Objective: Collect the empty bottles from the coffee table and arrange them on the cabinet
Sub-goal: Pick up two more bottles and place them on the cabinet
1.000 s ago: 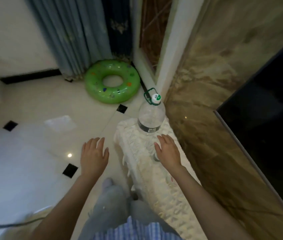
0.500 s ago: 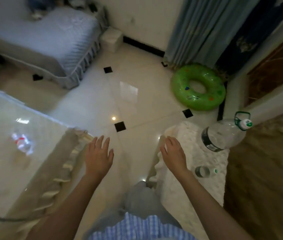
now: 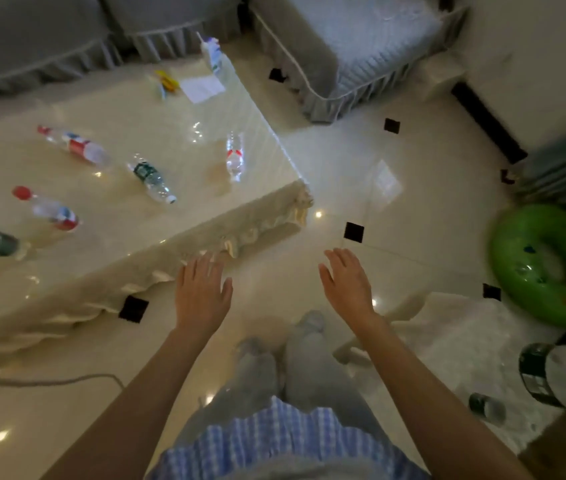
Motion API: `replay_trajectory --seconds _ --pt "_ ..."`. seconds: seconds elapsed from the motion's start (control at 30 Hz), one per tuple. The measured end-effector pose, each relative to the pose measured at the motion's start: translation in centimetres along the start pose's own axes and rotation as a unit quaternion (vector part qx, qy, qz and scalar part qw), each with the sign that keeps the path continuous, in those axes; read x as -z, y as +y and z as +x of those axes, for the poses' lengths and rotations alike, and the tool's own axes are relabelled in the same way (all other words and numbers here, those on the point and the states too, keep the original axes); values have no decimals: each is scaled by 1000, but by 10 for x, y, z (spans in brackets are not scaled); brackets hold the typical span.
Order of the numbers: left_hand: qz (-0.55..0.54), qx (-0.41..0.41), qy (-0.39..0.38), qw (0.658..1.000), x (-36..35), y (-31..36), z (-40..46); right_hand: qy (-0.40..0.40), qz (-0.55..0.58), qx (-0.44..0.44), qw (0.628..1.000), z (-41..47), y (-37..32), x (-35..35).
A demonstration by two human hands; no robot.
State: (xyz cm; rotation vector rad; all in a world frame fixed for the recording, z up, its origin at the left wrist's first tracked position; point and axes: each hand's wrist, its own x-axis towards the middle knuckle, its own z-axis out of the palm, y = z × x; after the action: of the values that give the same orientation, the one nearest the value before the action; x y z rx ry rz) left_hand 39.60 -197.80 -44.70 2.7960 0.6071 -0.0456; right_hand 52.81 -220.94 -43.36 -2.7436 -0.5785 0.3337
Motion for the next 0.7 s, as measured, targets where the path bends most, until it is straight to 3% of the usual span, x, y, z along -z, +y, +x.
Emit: replay_trajectory --seconds 0.27,0.43,0.7 --pt "-24 199 30 979 20 -95 -62 -64 -23 199 978 40 -130 -42" --pt "-33 300 56 952 29 -142 -80 -80 -32 312 946 69 -211 -72" --pt "-29 428 106 897 56 -213 -73 -202 -65 426 880 129 -331 -121"
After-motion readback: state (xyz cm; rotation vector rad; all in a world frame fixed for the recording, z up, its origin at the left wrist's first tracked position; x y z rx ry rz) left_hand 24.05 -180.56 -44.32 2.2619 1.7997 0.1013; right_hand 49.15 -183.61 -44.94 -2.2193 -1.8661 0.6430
